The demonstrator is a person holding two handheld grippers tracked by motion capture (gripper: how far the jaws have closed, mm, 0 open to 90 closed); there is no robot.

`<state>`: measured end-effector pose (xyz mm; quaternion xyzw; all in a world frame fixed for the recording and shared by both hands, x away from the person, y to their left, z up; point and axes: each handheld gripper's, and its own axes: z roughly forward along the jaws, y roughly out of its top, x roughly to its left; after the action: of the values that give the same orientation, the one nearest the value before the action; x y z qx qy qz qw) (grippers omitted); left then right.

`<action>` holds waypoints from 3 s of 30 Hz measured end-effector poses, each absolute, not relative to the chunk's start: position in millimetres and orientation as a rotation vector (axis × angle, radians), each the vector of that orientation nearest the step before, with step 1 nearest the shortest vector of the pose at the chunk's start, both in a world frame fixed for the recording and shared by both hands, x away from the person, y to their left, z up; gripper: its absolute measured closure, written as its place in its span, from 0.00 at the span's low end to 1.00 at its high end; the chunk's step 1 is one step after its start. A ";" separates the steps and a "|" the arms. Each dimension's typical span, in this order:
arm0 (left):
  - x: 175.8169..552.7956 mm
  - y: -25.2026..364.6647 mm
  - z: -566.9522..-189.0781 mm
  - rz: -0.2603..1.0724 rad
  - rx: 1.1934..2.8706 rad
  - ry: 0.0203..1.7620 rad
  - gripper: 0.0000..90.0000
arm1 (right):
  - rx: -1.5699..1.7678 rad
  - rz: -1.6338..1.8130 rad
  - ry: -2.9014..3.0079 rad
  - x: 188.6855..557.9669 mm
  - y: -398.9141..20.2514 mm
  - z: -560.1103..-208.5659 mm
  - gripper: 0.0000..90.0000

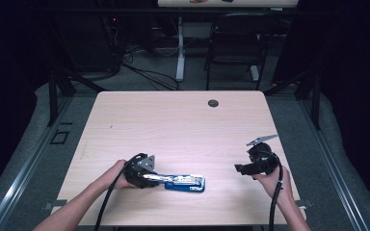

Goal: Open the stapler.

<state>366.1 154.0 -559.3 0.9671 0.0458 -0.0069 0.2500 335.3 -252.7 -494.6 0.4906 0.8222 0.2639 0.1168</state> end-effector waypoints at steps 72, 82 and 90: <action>366.4 151.6 -559.4 -0.014 2.633 0.122 0.70 | 1.518 0.379 2.539 359.4 -299.0 -543.5 0.85; 366.2 151.5 -559.6 -0.009 2.632 0.123 0.70 | 1.516 0.355 2.542 359.3 -298.5 -544.3 0.87; 366.5 151.5 -559.2 -0.020 2.635 0.121 0.70 | 1.511 0.375 2.530 357.6 -298.2 -538.4 0.87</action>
<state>366.5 151.5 -559.2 0.9674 0.0443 -0.0075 0.2492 357.6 -298.2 -538.4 0.5068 0.8486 0.1257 0.0857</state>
